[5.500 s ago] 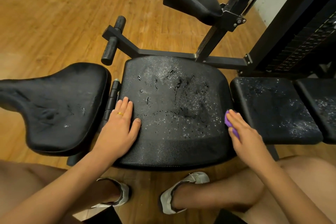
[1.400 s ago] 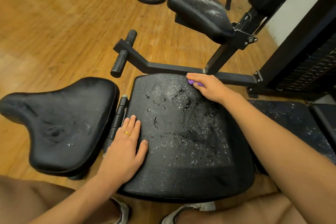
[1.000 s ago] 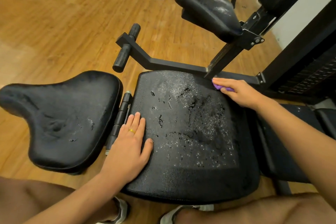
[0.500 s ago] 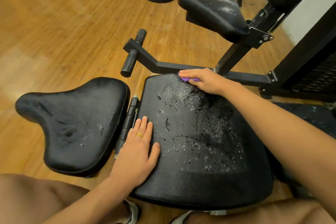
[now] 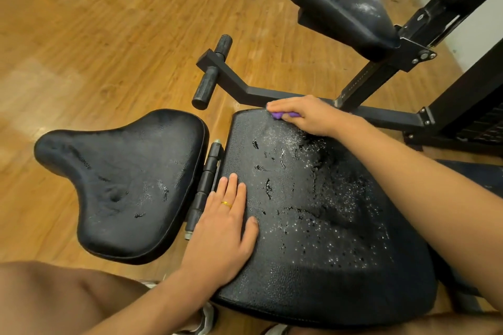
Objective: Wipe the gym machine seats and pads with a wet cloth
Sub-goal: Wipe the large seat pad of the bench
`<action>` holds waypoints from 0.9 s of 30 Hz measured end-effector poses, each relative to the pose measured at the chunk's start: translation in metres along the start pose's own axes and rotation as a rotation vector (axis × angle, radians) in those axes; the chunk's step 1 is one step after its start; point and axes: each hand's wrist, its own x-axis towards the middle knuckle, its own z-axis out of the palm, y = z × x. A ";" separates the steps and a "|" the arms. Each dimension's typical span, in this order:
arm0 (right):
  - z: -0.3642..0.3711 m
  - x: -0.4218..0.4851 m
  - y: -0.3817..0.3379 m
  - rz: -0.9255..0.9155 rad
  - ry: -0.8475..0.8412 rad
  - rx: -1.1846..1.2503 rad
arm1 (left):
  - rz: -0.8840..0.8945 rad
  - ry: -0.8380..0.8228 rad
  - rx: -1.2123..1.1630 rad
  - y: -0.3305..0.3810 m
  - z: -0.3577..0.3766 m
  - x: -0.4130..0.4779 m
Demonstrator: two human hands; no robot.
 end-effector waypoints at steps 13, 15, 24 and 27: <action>0.012 0.041 -0.037 -0.110 -0.109 0.011 | -0.016 -0.011 0.016 -0.004 -0.007 -0.002; 0.000 0.013 -0.015 -0.040 -0.054 0.076 | -0.016 -0.008 0.011 -0.004 -0.007 -0.002; -0.011 -0.141 0.070 0.275 0.178 0.208 | 0.002 -0.008 -0.002 -0.003 -0.001 -0.001; -0.013 -0.146 0.074 0.303 0.197 0.192 | 0.006 -0.003 -0.007 -0.001 0.000 0.000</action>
